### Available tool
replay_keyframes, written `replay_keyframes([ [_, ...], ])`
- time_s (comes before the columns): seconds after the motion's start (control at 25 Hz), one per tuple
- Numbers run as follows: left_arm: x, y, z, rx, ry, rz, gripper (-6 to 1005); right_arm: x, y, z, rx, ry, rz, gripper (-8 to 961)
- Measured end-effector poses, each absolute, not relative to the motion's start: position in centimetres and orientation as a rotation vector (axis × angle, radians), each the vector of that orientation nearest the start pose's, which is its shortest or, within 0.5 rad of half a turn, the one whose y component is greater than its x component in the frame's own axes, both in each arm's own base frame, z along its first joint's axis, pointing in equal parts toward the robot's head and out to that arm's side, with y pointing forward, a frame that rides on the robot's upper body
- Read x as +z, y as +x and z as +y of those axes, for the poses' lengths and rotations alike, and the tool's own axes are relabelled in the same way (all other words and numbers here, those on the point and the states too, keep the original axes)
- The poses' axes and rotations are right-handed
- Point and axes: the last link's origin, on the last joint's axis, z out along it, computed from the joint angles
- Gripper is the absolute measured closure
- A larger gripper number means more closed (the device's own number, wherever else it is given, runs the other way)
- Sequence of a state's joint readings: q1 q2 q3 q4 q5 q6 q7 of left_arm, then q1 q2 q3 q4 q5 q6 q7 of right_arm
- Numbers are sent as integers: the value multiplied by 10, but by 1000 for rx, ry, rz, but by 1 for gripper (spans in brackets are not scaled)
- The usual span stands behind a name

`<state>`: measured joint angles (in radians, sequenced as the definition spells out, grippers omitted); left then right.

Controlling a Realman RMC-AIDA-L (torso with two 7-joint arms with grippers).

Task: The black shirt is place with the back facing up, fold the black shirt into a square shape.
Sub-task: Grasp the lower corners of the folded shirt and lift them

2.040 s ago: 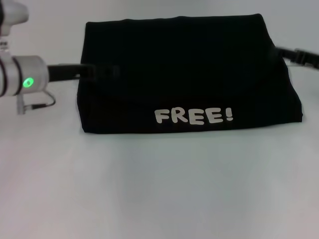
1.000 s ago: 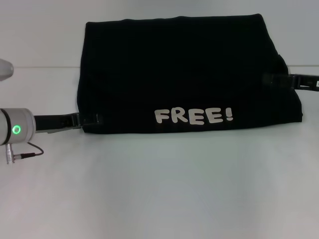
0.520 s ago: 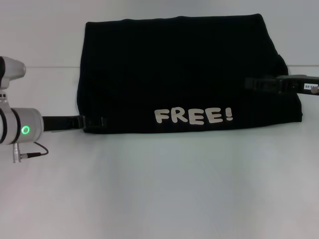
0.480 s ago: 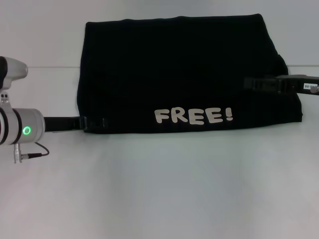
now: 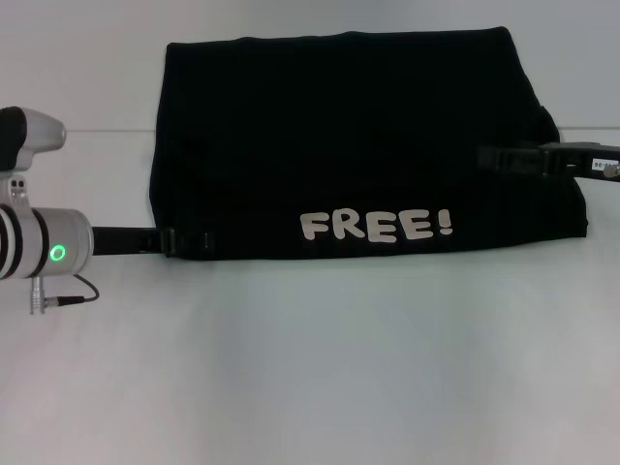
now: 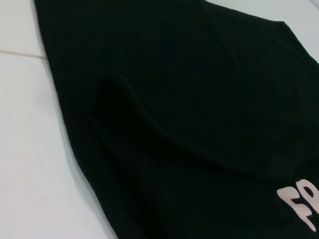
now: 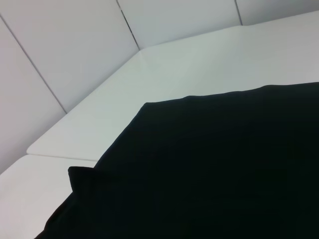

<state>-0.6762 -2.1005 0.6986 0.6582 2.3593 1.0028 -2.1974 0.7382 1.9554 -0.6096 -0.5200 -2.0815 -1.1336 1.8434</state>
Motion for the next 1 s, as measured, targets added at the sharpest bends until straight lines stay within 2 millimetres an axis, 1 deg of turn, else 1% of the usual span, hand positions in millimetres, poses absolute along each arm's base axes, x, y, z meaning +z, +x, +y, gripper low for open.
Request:
replay_keyframes([
  [0.12,-4,-288,404,-298,-2135,-1417,212,45,265,429,565,-2276,1121,29],
  [0.32,-4,-292,403,-244,-2144,-1401,416,47,265,429,570,-2270,1116,28],
  [0.56,-5,-293,404,-229,-2148,-1394,615,48,264,430,574,-2267,1109,29],
  [0.72,-6,-292,404,-227,-2154,-1387,703,49,265,430,567,-2260,1096,29],
  [0.88,-5,-291,405,-226,-2156,-1383,790,51,275,430,521,-2217,1121,28],
  [1.0,-5,-291,405,-226,-2159,-1381,856,58,286,430,472,-2167,1176,28],
])
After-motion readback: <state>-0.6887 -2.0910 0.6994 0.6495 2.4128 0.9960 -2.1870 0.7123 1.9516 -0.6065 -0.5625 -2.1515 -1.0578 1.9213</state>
